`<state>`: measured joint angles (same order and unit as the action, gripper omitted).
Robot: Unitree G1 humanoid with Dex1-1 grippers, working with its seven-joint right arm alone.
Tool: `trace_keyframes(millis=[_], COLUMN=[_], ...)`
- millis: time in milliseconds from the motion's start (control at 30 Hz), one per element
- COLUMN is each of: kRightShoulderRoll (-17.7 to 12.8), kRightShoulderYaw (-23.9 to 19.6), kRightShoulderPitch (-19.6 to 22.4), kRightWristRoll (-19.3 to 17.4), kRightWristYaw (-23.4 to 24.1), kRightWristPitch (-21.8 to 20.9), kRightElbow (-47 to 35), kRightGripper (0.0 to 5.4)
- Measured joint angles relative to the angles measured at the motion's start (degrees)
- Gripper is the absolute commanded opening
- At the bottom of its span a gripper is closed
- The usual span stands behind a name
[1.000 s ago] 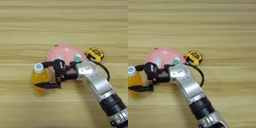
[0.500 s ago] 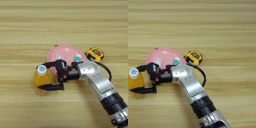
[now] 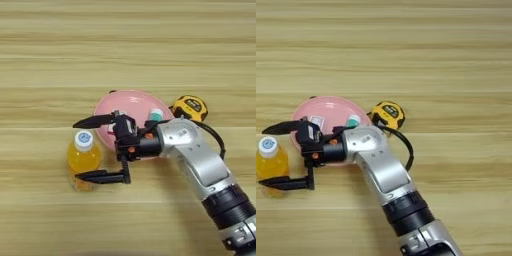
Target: Move the objects on the table
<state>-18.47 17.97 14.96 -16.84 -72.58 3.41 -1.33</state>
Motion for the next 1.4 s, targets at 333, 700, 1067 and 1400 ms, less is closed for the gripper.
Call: trace_keyframes(millis=[333, 700, 1067, 1400], kRightShoulderRoll=[-0.64, -3.64, -11.00, -18.90], kRightShoulderYaw=[-2.84, -11.62, -21.94, -26.74], kRightShoulderPitch=[0.73, 5.48, 9.07, 8.69], kRightWristRoll=[-4.75, -7.40, -8.19, -4.31], kRightWristYaw=[0.99, 2.35, 2.19, 0.93], kRightWristPitch=[4.05, 5.02, 4.54, 0.61], kRightElbow=[-8.25, -8.46, 1.07, 12.38], kRightGripper=[5.37, 5.37, 5.37, 5.37])
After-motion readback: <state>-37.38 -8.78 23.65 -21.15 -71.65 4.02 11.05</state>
